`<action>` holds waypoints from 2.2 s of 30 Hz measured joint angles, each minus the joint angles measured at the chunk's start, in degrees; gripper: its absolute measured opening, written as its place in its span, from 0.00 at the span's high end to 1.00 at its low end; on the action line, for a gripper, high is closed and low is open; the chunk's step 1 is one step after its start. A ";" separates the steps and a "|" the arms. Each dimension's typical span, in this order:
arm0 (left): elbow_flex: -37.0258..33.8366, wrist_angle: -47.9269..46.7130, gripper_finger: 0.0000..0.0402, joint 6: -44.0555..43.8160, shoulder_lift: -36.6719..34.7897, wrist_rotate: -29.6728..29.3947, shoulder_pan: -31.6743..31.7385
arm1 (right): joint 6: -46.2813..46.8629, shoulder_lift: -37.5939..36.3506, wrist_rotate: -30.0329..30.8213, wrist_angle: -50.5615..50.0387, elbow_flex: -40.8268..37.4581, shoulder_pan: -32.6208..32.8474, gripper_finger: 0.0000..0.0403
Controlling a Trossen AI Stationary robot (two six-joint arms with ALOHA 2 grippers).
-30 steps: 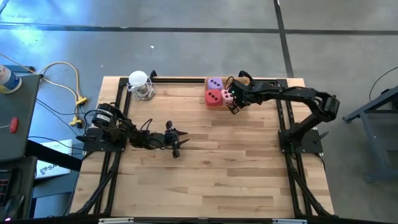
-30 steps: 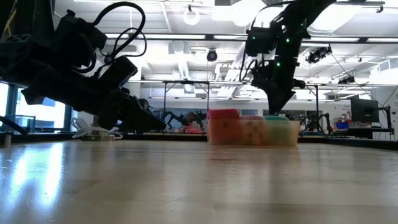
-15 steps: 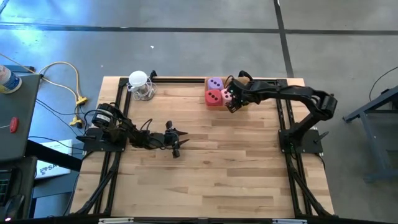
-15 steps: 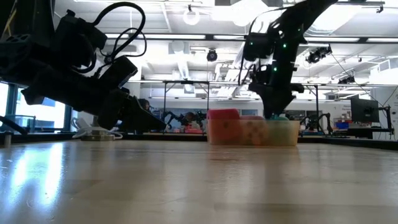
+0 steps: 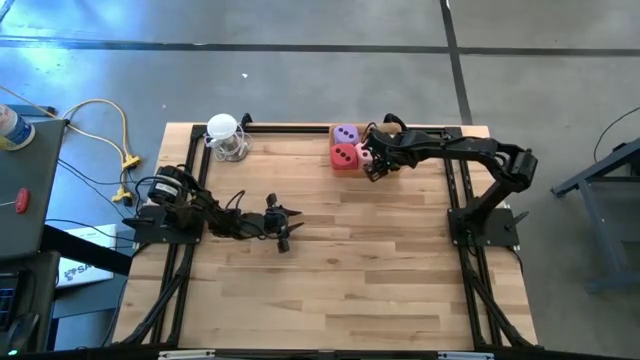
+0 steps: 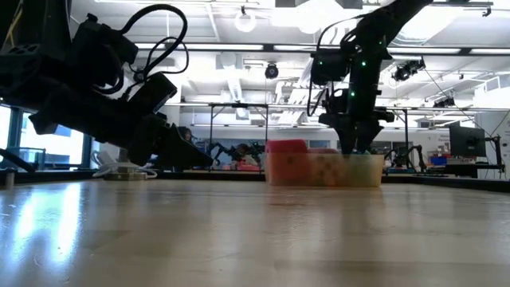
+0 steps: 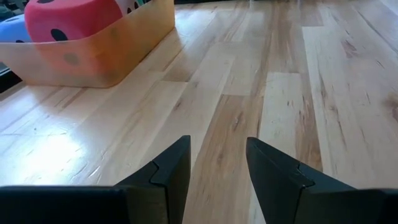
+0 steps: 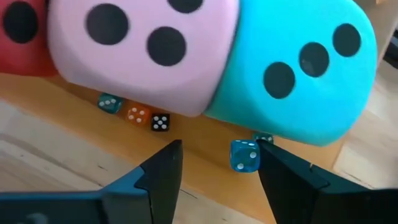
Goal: Pick & Place Dice
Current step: Put the small light blue die into the orange bin
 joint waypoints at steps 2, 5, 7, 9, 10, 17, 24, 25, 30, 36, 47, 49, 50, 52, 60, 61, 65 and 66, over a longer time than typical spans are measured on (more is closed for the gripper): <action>0.00 -0.01 0.63 0.00 0.00 0.02 0.00 | 1.06 -0.01 -0.07 -0.04 0.00 0.06 0.52; 0.00 -0.01 0.63 0.00 0.00 0.02 0.00 | 1.25 -0.01 -1.48 0.72 0.00 0.51 0.53; 0.00 0.00 0.63 0.00 0.00 0.02 0.00 | 1.14 -0.01 -2.03 1.39 0.00 1.05 0.53; 0.00 -0.02 0.63 0.00 0.00 0.02 0.00 | 0.79 0.00 -1.80 1.55 0.00 1.59 0.53; 0.00 0.00 0.63 0.00 0.00 0.03 0.00 | 0.41 -0.01 -1.75 1.61 0.00 1.86 0.53; 0.00 -0.02 0.63 0.02 0.00 0.04 0.00 | -5.18 -0.06 -2.75 1.97 0.00 2.79 0.53; 0.00 -0.17 0.63 0.02 0.00 0.09 0.00 | -2.97 -0.06 -2.60 3.24 0.02 3.09 0.53; 0.00 -0.16 0.63 0.02 0.00 0.09 0.00 | -1.66 -0.06 -0.73 2.99 0.01 3.16 0.53; 0.00 -0.17 0.63 0.02 0.00 0.26 0.00 | 0.84 -0.06 -0.49 2.79 0.00 3.08 0.53; 0.00 -0.20 0.63 0.02 0.00 0.25 0.00 | 2.52 -0.06 2.56 -1.21 0.00 3.10 0.53; 0.00 -0.39 0.63 0.02 0.00 0.22 0.00 | 9.61 -3.20 7.82 -7.73 0.00 2.96 0.53; 0.00 -0.38 0.63 0.02 0.00 0.22 0.00 | 9.64 -3.20 7.54 -7.83 0.00 2.59 0.53; 0.00 -0.39 0.63 0.02 0.00 0.22 0.00 | 9.65 -3.18 7.45 -7.95 0.00 2.41 0.53; 0.00 -0.39 0.63 0.02 0.00 0.20 0.00 | 9.89 -3.07 7.43 -7.92 0.00 2.21 0.53; 0.00 -0.45 0.63 0.02 0.00 0.17 0.00 | 10.87 -2.94 7.60 -8.65 0.00 1.79 0.53; 0.00 -0.46 0.63 0.02 0.00 0.17 0.00 | 11.24 -2.94 7.67 -8.76 0.00 1.79 0.53; 0.00 -0.46 0.63 0.02 0.00 0.00 0.00 | 11.83 -2.92 8.00 -9.15 0.00 1.81 0.53; 0.00 -0.46 0.63 0.02 0.00 0.02 0.00 | 11.97 -2.92 8.00 -9.22 0.00 1.81 0.53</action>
